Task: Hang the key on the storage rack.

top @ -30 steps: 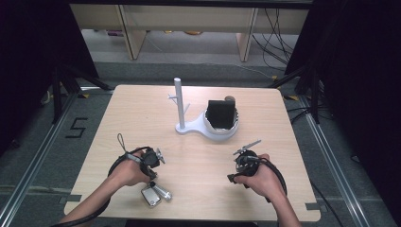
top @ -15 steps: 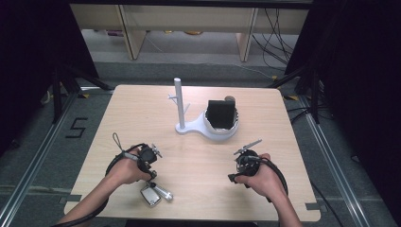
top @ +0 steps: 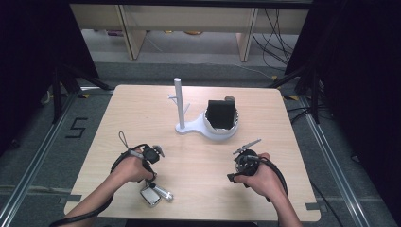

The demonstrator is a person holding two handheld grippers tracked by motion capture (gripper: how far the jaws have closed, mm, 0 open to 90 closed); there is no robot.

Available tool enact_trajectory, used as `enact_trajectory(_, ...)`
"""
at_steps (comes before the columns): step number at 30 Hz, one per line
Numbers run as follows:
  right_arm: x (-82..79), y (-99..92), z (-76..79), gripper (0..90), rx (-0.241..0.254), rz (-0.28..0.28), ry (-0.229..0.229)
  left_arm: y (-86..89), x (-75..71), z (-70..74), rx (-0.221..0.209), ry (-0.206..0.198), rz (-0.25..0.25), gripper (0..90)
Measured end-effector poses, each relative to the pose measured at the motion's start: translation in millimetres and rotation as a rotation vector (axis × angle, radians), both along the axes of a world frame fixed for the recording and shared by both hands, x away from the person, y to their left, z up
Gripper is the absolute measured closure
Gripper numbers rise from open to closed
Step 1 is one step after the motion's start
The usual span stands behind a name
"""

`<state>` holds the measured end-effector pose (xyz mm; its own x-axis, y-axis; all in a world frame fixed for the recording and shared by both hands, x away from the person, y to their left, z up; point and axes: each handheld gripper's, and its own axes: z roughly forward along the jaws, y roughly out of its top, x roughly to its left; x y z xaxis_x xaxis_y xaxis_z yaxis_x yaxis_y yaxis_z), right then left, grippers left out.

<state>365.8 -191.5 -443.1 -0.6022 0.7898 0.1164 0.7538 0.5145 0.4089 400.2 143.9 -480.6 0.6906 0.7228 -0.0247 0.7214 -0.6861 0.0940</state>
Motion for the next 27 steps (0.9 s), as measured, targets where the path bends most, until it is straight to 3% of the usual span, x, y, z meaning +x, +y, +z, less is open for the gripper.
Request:
enact_trajectory(2, -1.6, 0.6, 0.6, 48.1, -0.001, -0.019, 0.014, -1.8, 2.3, 1.3, 0.026, 0.024, -0.019, 69.4)
enact_trajectory(5, -2.4, -0.8, 0.8, 48.1, -0.004, -0.025, 0.017, -2.2, 3.9, 0.7, 0.019, 0.031, -0.032, 69.8)
enact_trajectory(8, -2.4, -1.7, 0.0, 48.1, -0.002, -0.025, 0.013, -1.8, 3.7, 1.5, 0.034, 0.036, -0.077, 71.7)
enact_trajectory(10, -2.7, -1.9, 0.4, 48.1, 0.003, -0.017, 0.010, -1.4, 4.2, 1.9, 0.044, 0.018, -0.135, 72.5)
enact_trajectory(12, -2.0, -2.4, -0.1, 48.1, 0.003, -0.007, -0.004, -0.6, 3.7, 1.9, 0.036, 0.014, -0.152, 73.7)
enact_trajectory(17, -2.6, -0.7, 0.5, 48.1, 0.007, -0.017, 0.013, 6.6, -0.8, 2.3, -0.010, -0.018, -0.187, 74.3)
enact_trajectory(18, -1.3, -1.3, -0.4, 48.1, 0.006, 0.001, -0.006, 8.4, -2.1, 1.6, -0.028, -0.030, -0.187, 74.4)
enact_trajectory(21, -2.0, 0.6, 0.6, 48.1, 0.003, -0.019, 0.007, 13.7, -3.4, 0.7, -0.075, -0.044, -0.177, 74.4)
enact_trajectory(25, -1.6, 1.1, 2.7, 48.1, -0.005, -0.017, 0.003, 17.8, -6.2, 1.2, -0.091, -0.061, -0.186, 74.4)
enact_trajectory(26, -1.4, 0.8, 3.9, 48.1, 0.000, -0.019, 0.001, 18.8, -9.3, 0.4, -0.123, -0.081, -0.169, 74.4)
enact_trajectory(27, -1.4, 0.8, 3.9, 48.1, 0.000, -0.019, 0.001, 18.8, -9.3, 0.4, -0.123, -0.081, -0.169, 74.4)
